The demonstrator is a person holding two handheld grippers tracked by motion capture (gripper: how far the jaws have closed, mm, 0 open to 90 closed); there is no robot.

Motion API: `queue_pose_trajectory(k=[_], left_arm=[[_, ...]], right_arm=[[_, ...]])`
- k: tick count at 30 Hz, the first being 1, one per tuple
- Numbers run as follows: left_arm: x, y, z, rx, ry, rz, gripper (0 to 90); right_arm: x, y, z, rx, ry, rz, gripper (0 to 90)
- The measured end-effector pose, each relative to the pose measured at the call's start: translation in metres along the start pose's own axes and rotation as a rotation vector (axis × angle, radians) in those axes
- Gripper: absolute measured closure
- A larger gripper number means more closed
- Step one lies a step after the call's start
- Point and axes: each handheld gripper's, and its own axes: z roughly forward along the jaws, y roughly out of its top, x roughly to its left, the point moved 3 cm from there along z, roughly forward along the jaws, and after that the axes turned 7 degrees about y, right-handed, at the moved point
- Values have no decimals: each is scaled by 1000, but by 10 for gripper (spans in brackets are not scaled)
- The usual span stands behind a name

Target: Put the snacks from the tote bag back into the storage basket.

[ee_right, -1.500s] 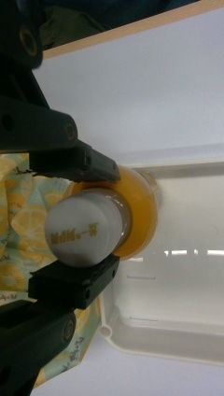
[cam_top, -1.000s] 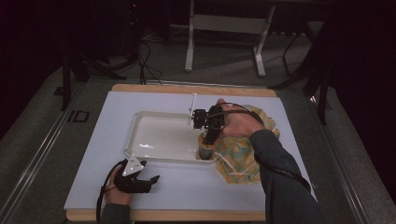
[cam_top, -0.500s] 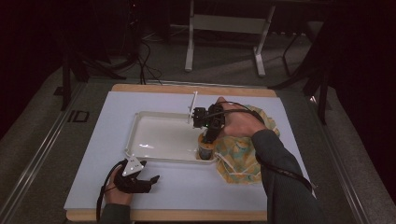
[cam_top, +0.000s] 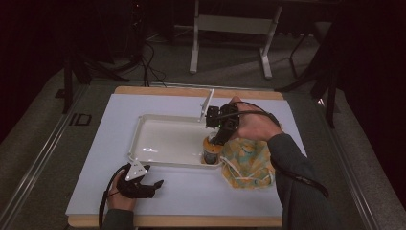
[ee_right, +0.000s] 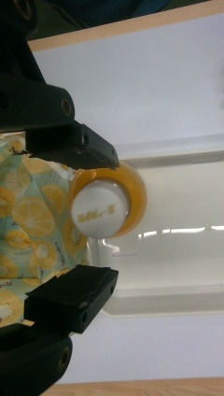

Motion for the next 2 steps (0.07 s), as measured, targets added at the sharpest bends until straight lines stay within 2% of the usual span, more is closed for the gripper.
queue_pose_trajectory(k=[2], left_arm=[[0, 0, 0, 1, -3, 0, 242]], right_arm=[[0, -4, -2, -21, -11, 4, 392]])
